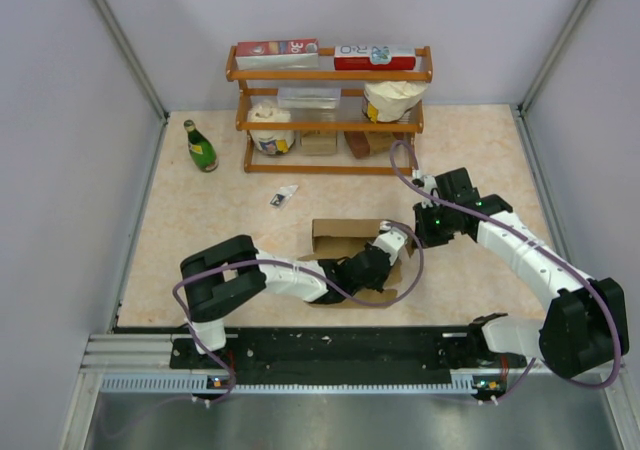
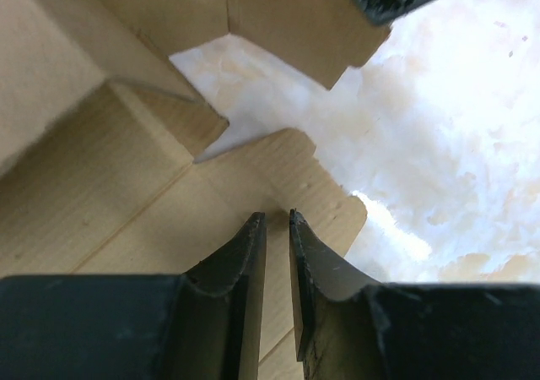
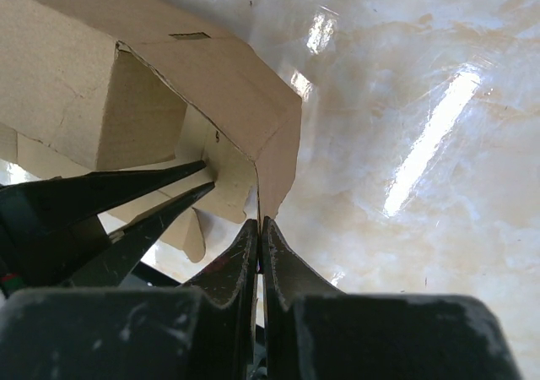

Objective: Fold the paper box

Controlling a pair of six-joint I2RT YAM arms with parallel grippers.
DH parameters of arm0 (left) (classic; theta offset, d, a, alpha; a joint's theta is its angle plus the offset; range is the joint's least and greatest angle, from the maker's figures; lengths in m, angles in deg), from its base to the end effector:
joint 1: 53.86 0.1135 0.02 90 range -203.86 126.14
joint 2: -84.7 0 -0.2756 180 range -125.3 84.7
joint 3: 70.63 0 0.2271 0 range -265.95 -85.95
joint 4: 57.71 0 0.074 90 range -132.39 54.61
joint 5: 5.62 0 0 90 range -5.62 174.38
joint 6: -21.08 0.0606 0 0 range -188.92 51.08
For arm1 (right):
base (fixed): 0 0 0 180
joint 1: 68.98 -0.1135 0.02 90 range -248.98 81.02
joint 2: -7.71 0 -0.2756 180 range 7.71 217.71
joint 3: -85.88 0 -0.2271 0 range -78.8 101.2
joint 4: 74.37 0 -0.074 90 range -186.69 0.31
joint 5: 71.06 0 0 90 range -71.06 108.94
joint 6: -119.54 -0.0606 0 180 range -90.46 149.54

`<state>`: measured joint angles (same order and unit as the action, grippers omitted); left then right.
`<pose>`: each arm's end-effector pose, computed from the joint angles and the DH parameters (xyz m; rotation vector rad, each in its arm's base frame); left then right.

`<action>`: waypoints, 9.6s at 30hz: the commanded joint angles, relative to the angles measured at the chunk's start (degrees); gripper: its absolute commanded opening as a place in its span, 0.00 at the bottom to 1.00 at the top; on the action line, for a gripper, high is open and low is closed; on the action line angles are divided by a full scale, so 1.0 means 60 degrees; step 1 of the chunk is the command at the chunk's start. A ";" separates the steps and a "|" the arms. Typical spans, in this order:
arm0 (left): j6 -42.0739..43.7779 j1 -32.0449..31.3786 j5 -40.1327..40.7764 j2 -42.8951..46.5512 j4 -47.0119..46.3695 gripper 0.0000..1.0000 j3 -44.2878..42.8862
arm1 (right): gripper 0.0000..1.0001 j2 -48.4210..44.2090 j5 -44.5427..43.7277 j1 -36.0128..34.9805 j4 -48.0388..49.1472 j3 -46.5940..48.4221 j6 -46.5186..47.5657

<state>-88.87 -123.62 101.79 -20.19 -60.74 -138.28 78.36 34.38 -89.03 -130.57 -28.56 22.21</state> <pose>0.1487 -0.3509 0.1683 0.7604 2.0588 -0.5793 0.1997 0.0901 0.2372 -0.3881 2.6455 0.5138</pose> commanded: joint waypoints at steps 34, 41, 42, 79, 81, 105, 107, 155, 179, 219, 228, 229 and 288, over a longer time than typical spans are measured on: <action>-0.1027 -0.0049 0.0160 -0.0889 -0.0179 0.20 -0.0901 | 0.00 -0.0071 0.1206 -0.0144 0.0251 -0.0507 -0.0740; -0.0924 -0.0049 0.0219 -0.0407 -0.0003 0.20 -0.0828 | 0.00 0.0090 0.0972 -0.0159 0.0295 -0.0668 -0.1077; -0.0880 -0.0049 0.0219 -0.0246 0.0026 0.20 -0.0785 | 0.00 0.0104 0.0928 -0.0159 0.0281 -0.0668 -0.1121; 0.0643 0.3143 -0.2124 0.4619 0.1578 0.22 0.0138 | 0.00 0.0046 0.0429 -0.0188 0.0339 -0.0595 -0.1136; 0.0746 0.3378 -0.2198 0.4458 0.1681 0.21 0.0212 | 0.00 0.0032 0.0473 -0.0188 0.0325 -0.0566 -0.1151; 0.0336 0.3555 -0.3326 0.4707 0.1667 0.13 0.1764 | 0.00 0.0090 0.1030 -0.0378 0.0398 -0.0214 -0.1253; 0.0307 0.3555 -0.3312 0.4794 0.1652 0.13 0.1852 | 0.00 0.0090 0.1103 -0.0422 0.0412 -0.0185 -0.1224; -0.0426 0.3130 -0.3165 0.5761 0.1739 0.12 0.2498 | 0.06 0.1364 0.2394 -0.1184 0.2508 0.0123 -0.1825; -0.0397 0.6455 -0.1656 0.5222 0.3996 0.26 -0.0182 | 0.00 0.0764 -0.0141 -0.1184 0.0531 0.1119 -0.0111; -0.3457 0.2794 -0.2623 0.1792 0.1916 0.05 0.2234 | 0.00 0.0969 -0.0596 -0.1184 -0.0291 0.1735 -0.0096; -0.3956 0.2134 -0.2770 0.1748 0.1476 0.05 0.1970 | 0.00 0.1320 -0.1005 -0.1184 -0.0130 0.1398 -0.0155; -0.4014 0.2090 -0.2799 0.1777 0.1462 0.05 0.1941 | 0.00 0.1320 -0.1079 -0.1184 -0.0071 0.1325 -0.0169; 0.0761 0.5942 -0.4616 0.3198 0.3293 0.57 -0.0520 | 0.00 0.1320 -0.1138 -0.1184 0.1130 0.0167 -0.0917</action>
<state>-85.02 -87.90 73.28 -0.78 -40.63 -140.12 87.06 27.61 -95.61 -124.39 -26.68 16.35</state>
